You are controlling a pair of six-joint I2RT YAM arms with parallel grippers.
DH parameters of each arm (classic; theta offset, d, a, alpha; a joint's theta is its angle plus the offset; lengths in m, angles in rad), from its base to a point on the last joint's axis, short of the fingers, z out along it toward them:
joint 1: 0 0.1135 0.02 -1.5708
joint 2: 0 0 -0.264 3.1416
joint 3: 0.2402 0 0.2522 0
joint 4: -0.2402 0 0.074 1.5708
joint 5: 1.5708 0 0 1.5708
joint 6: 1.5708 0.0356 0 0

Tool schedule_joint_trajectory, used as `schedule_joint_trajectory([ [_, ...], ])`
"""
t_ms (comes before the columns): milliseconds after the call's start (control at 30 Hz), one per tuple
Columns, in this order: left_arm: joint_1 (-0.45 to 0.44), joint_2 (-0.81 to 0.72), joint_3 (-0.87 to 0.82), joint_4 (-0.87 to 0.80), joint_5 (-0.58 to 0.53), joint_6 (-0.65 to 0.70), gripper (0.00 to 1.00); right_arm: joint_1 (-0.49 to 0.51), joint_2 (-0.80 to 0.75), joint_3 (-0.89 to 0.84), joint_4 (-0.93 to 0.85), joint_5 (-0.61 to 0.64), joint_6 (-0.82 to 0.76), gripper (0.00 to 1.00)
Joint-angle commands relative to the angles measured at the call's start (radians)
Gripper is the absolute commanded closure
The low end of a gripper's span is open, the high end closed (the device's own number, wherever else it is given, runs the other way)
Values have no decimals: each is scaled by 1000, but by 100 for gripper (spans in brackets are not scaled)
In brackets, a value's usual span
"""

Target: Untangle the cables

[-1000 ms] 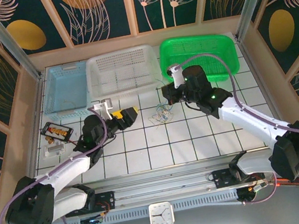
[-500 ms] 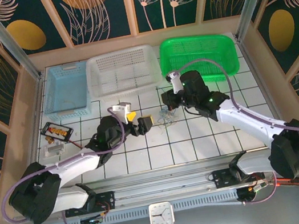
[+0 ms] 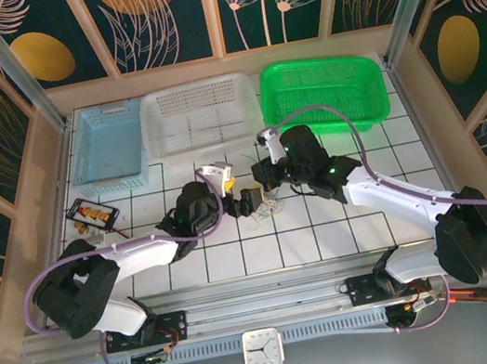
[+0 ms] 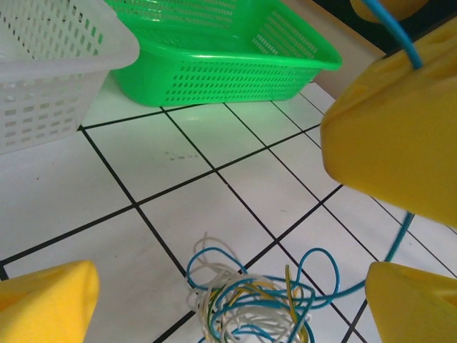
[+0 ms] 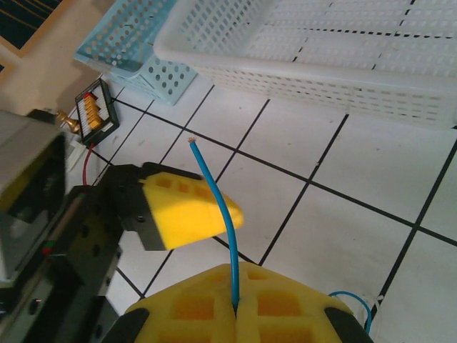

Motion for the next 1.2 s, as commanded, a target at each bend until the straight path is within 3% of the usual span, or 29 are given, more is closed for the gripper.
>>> schedule_joint_trajectory([
  [0, -12, 33, 45, 41, 16, 30, 6, 21, -5, 9, 34, 17, 26, 100],
  [167, -24, 71, 81, 47, 21, 42, 7, 33, -18, 22, 27, 27, 41, 100],
  [467, -28, 133, 69, 105, 20, 24, 18, 36, -42, 50, 84, -12, 106, 100],
  [800, -29, 96, -33, 156, 7, 8, 17, 36, -66, 74, 84, 22, 115, 100],
  [1167, -29, 74, -110, 167, 17, 3, 44, 34, -77, 117, 81, 22, 106, 100],
])
